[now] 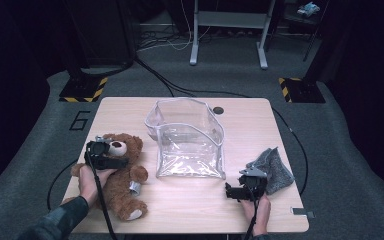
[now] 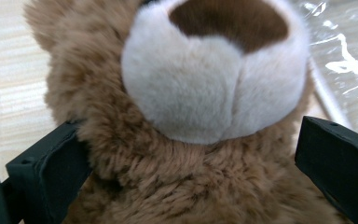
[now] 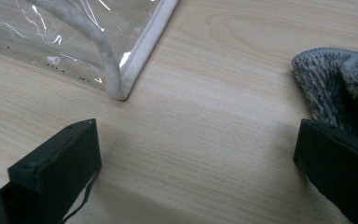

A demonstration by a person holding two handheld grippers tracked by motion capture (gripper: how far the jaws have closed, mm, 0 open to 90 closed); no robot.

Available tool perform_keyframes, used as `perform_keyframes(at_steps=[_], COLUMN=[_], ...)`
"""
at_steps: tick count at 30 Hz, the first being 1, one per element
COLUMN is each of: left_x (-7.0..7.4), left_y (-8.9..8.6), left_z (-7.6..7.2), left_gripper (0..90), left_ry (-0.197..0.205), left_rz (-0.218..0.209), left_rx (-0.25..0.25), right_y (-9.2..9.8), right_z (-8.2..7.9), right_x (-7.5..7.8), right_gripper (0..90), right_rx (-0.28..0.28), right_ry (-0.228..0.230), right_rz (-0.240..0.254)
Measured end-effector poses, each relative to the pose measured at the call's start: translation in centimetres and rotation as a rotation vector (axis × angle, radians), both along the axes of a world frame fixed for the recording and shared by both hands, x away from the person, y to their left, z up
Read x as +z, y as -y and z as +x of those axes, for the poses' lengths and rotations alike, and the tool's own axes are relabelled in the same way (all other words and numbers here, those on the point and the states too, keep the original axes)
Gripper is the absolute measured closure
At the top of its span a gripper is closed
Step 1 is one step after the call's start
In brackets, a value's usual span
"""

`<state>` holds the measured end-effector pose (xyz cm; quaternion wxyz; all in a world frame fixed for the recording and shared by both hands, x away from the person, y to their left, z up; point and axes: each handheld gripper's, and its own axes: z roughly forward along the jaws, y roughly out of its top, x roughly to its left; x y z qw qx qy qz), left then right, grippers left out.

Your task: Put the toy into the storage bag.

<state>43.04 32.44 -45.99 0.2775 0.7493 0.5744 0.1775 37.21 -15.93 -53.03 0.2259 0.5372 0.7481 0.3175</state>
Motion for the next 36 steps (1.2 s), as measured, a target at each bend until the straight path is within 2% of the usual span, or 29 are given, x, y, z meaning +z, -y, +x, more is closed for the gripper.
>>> perform_keyframes(at_steps=[1, 2, 8, 9, 11, 14, 16, 20, 22, 25, 30, 31, 32, 34, 36], left_x=[-0.2, -0.5, -1.4, -1.5, -2.1, -2.5, -2.5, -2.3, -2.2, -2.0, -1.2, -1.0, -0.7, -0.2, 0.5], left_y=[-0.1, -0.1, -0.6, -0.6, -0.8, -0.8, -0.7, -0.7, -0.8, -1.0, -1.6, -1.8, -2.0, -2.0, -2.0], left_z=[0.0, 0.0, 0.3, 0.4, 0.7, 1.0, 1.1, 0.9, 0.8, 0.6, 0.1, 0.0, -0.1, -0.3, -0.5], left_gripper=[0.0, 0.0, 0.0, 0.0, 0.0, 0.0, 4.3, 25.2, 31.4, 39.2, 43.6, 43.7, 43.7, 43.9, 44.0], left_ry=[-0.001, 0.015, 0.000, -0.021, -0.043, -0.092, -0.096, -0.073, -0.058, -0.038, -0.012, 0.010, 0.019, 0.044, 0.088], left_rz=[-0.004, -0.002, -0.015, -0.005, -0.038, -0.060, -0.064, -0.070, -0.055, -0.059, -0.074, -0.106, -0.083, -0.096, -0.102], left_rx=[0.005, 0.016, 0.027, 0.022, 0.033, 0.032, 0.023, -0.004, -0.022, -0.035, -0.062, -0.045, -0.064, -0.061, -0.057], right_y=[0.0, -0.1, -0.1, -0.1, -0.1, -0.1, -0.1, -0.1, -0.1, -0.1, -0.2, -0.2, -0.2, -0.2, -0.2], right_z=[0.0, 0.0, -0.1, -0.1, -0.1, -0.1, -0.1, -0.1, -0.1, -0.1, -0.1, -0.1, -0.1, -0.1, 0.0], right_x=[0.0, 0.0, 0.0, 0.0, 0.0, 0.0, 0.0, 0.0, 0.0, 0.0, 0.0, 0.0, 0.0, 0.0, 0.0], right_gripper=[0.0, 0.0, 0.0, 0.0, 0.0, 0.0, 0.0, 0.0, 0.0, 0.0, 0.0, 0.0, 0.0, 0.0, 0.0], right_rx=[-0.001, -0.014, -0.002, -0.002, -0.002, -0.002, -0.002, 0.001, 0.000, -0.003, -0.017, -0.017, -0.017, -0.016, -0.014], right_ry=[0.001, 0.004, -0.001, -0.001, -0.001, -0.001, -0.001, 0.000, 0.000, 0.000, 0.002, 0.002, 0.001, 0.002, 0.003], right_rz=[0.000, 0.006, 0.007, 0.008, 0.007, 0.001, 0.001, -0.001, -0.001, 0.004, 0.006, 0.006, 0.007, 0.006, 0.005])
